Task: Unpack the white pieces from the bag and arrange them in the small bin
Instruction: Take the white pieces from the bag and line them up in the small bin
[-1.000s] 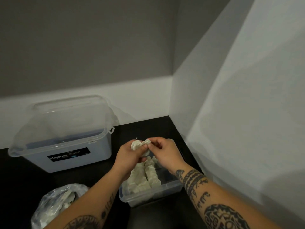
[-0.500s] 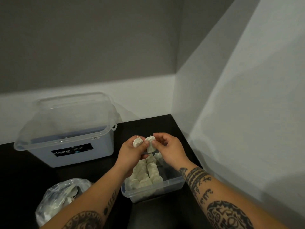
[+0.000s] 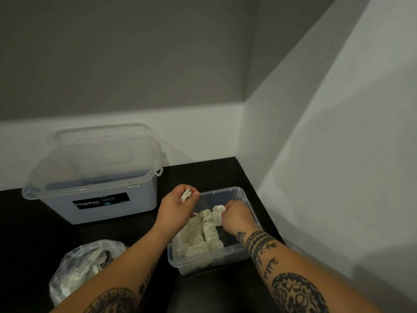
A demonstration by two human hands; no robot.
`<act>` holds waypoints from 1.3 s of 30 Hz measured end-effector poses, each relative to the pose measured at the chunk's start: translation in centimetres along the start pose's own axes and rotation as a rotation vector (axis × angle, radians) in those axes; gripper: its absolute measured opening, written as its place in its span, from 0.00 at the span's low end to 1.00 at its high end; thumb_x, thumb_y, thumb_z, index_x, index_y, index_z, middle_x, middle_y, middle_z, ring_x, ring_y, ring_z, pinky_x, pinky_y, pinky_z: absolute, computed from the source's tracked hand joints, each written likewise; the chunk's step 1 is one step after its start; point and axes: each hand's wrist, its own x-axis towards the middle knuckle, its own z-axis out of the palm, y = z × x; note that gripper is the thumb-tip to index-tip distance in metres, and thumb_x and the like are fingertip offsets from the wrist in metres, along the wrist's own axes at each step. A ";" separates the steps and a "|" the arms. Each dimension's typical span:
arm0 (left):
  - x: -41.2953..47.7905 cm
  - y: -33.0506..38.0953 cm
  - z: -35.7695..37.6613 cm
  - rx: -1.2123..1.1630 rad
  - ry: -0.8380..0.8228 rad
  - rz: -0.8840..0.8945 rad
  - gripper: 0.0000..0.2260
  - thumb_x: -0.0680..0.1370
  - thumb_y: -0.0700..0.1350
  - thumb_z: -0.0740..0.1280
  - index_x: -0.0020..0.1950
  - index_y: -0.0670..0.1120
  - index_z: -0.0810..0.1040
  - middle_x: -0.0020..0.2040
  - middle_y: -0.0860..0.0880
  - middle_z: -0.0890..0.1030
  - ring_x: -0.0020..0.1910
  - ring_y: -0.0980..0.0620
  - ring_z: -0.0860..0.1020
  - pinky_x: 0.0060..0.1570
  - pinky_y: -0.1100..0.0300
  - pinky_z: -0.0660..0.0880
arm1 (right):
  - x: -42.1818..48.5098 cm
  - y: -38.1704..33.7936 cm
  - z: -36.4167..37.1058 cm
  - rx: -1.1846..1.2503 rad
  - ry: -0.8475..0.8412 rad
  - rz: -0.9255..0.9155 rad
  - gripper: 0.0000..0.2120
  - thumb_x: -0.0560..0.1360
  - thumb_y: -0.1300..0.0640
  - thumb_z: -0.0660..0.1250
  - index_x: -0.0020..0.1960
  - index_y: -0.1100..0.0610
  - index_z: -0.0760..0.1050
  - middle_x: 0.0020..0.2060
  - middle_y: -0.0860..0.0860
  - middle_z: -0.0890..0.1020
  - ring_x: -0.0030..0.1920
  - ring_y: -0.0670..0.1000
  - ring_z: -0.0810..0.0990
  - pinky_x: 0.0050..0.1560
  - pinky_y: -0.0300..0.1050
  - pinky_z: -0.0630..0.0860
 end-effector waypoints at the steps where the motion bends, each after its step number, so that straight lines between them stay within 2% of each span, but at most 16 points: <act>1: -0.1 -0.1 0.1 -0.008 0.010 0.003 0.02 0.81 0.48 0.69 0.49 0.53 0.81 0.44 0.51 0.82 0.42 0.50 0.82 0.35 0.64 0.78 | 0.2 0.0 0.4 -0.038 -0.003 0.033 0.11 0.81 0.61 0.64 0.62 0.57 0.78 0.56 0.54 0.82 0.57 0.53 0.81 0.52 0.43 0.79; 4: -0.2 -0.3 0.1 0.016 0.004 0.016 0.02 0.81 0.48 0.69 0.50 0.55 0.81 0.45 0.53 0.82 0.44 0.52 0.82 0.39 0.60 0.82 | 0.9 -0.2 1.3 -0.109 -0.006 0.127 0.13 0.80 0.61 0.65 0.64 0.59 0.77 0.58 0.56 0.82 0.59 0.55 0.81 0.58 0.46 0.79; 8: -0.1 -0.7 0.0 0.010 -0.002 0.018 0.02 0.81 0.49 0.70 0.49 0.56 0.81 0.43 0.55 0.83 0.43 0.57 0.82 0.47 0.49 0.84 | 1.6 -0.6 1.9 -0.139 -0.011 0.172 0.12 0.81 0.61 0.65 0.63 0.59 0.77 0.57 0.55 0.82 0.58 0.54 0.82 0.52 0.43 0.77; 11: 0.0 -0.8 0.0 0.019 -0.002 0.015 0.02 0.81 0.49 0.70 0.49 0.56 0.81 0.43 0.54 0.83 0.44 0.57 0.82 0.48 0.47 0.84 | 2.0 -0.9 2.1 -0.164 -0.015 0.185 0.13 0.81 0.60 0.65 0.65 0.59 0.76 0.60 0.56 0.82 0.61 0.54 0.81 0.59 0.45 0.77; 13: 0.0 -0.8 0.1 0.019 -0.001 0.015 0.02 0.81 0.49 0.70 0.49 0.56 0.81 0.44 0.54 0.82 0.44 0.56 0.82 0.48 0.47 0.84 | 2.2 -1.1 2.1 -0.189 -0.014 0.182 0.13 0.82 0.60 0.64 0.65 0.60 0.76 0.61 0.56 0.81 0.62 0.54 0.80 0.62 0.45 0.76; 20: 0.2 -1.0 0.1 0.010 0.006 0.001 0.02 0.80 0.49 0.71 0.50 0.56 0.80 0.45 0.53 0.82 0.44 0.55 0.82 0.47 0.50 0.84 | 2.4 -1.1 2.5 -0.189 -0.022 0.167 0.11 0.81 0.60 0.65 0.63 0.60 0.78 0.59 0.56 0.82 0.60 0.54 0.81 0.59 0.44 0.77; 24: 0.1 -0.8 0.0 0.013 0.019 -0.011 0.12 0.79 0.52 0.72 0.59 0.59 0.73 0.52 0.55 0.80 0.47 0.51 0.83 0.40 0.61 0.83 | 2.3 -1.2 2.3 -0.143 -0.042 0.174 0.12 0.81 0.60 0.66 0.63 0.59 0.77 0.58 0.56 0.82 0.59 0.54 0.81 0.55 0.44 0.77; 28: 0.2 -0.8 -0.1 -0.050 0.048 -0.052 0.18 0.78 0.51 0.74 0.63 0.55 0.70 0.54 0.49 0.80 0.47 0.47 0.84 0.32 0.68 0.78 | 1.9 -1.5 1.6 -0.116 -0.068 0.174 0.12 0.80 0.61 0.66 0.64 0.59 0.76 0.58 0.56 0.82 0.59 0.55 0.81 0.54 0.45 0.78; 30: 0.3 -0.5 -0.2 -0.067 0.058 -0.062 0.18 0.78 0.50 0.73 0.64 0.54 0.70 0.53 0.48 0.81 0.46 0.48 0.85 0.34 0.64 0.80 | 1.5 -1.7 0.7 -0.091 -0.075 0.172 0.11 0.80 0.60 0.66 0.63 0.59 0.75 0.58 0.56 0.82 0.58 0.55 0.81 0.53 0.45 0.79; 32: 0.3 0.0 -0.3 -0.155 0.046 -0.094 0.15 0.80 0.44 0.70 0.65 0.51 0.71 0.51 0.46 0.83 0.43 0.50 0.85 0.39 0.57 0.84 | 1.3 -1.8 -0.1 -0.052 -0.065 0.146 0.12 0.81 0.59 0.65 0.64 0.60 0.74 0.59 0.57 0.81 0.57 0.54 0.81 0.48 0.43 0.77; 35: 0.6 0.5 -0.5 -0.352 -0.013 -0.157 0.12 0.82 0.38 0.63 0.65 0.48 0.71 0.51 0.40 0.83 0.48 0.44 0.85 0.46 0.49 0.85 | 1.1 -2.3 -1.2 0.002 -0.039 0.089 0.14 0.81 0.60 0.63 0.65 0.62 0.74 0.59 0.57 0.80 0.55 0.54 0.80 0.44 0.42 0.73; 37: 0.7 0.8 -0.5 -0.384 -0.046 -0.157 0.09 0.84 0.40 0.61 0.64 0.49 0.72 0.52 0.41 0.84 0.52 0.43 0.85 0.48 0.48 0.85 | 0.8 -2.6 -2.0 0.025 -0.026 0.042 0.15 0.81 0.60 0.62 0.67 0.60 0.75 0.59 0.55 0.80 0.52 0.51 0.79 0.42 0.40 0.72; 39: 0.7 1.1 -0.3 -0.323 -0.081 -0.113 0.07 0.85 0.43 0.62 0.62 0.50 0.73 0.54 0.45 0.85 0.54 0.47 0.84 0.46 0.52 0.84 | 0.4 -2.8 -2.9 0.108 -0.007 -0.028 0.15 0.81 0.59 0.63 0.68 0.56 0.74 0.61 0.53 0.79 0.51 0.49 0.77 0.41 0.39 0.72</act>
